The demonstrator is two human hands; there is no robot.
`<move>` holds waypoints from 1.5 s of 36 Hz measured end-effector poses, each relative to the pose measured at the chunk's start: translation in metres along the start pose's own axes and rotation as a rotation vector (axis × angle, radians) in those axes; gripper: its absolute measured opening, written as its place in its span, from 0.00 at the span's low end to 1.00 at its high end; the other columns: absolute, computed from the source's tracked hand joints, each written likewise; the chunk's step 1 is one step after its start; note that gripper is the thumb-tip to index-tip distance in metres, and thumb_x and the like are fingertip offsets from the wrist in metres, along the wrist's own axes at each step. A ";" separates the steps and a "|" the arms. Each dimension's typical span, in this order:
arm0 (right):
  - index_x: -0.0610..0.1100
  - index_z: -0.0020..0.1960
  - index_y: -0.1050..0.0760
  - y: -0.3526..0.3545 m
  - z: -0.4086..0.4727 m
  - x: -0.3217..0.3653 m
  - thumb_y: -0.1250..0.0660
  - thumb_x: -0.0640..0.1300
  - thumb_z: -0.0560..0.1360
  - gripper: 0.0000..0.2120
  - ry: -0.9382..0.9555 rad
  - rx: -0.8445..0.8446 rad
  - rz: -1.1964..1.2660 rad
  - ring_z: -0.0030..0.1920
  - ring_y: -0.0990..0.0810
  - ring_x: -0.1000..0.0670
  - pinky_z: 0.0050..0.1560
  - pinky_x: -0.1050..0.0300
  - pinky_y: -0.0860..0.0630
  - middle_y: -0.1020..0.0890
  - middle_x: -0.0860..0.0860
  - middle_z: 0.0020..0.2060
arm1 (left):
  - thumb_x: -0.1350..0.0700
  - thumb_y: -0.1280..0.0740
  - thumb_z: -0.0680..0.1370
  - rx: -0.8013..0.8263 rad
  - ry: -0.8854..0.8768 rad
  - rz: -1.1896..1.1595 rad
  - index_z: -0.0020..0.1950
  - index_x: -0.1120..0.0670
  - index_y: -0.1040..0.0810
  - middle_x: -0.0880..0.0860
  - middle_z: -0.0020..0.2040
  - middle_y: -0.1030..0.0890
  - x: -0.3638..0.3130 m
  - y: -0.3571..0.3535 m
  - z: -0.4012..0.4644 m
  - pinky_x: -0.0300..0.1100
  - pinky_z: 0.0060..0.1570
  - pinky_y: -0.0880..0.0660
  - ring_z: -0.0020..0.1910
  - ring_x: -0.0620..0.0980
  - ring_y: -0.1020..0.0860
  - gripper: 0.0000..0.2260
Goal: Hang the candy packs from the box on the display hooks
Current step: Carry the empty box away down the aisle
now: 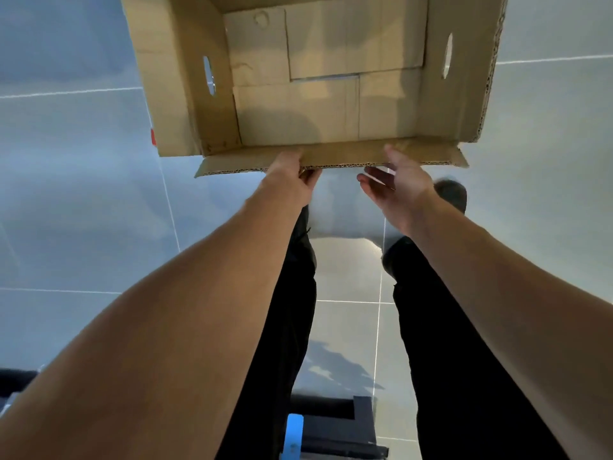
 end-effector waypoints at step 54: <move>0.41 0.67 0.34 0.362 -0.530 0.381 0.33 0.28 0.77 0.22 0.521 -0.083 1.192 0.63 0.22 0.43 0.53 0.53 0.21 0.23 0.40 0.64 | 0.54 0.25 0.75 0.519 -0.180 0.331 0.62 0.56 0.25 0.57 0.53 0.19 0.229 -0.375 -0.675 0.52 0.54 0.20 0.53 0.56 0.20 0.18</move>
Point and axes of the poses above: each hand's wrist, its own z-axis towards the middle knuckle, its own y-axis out of the back of the hand, x = y × z, the point moved 5 cm from there along z, towards the middle knuckle
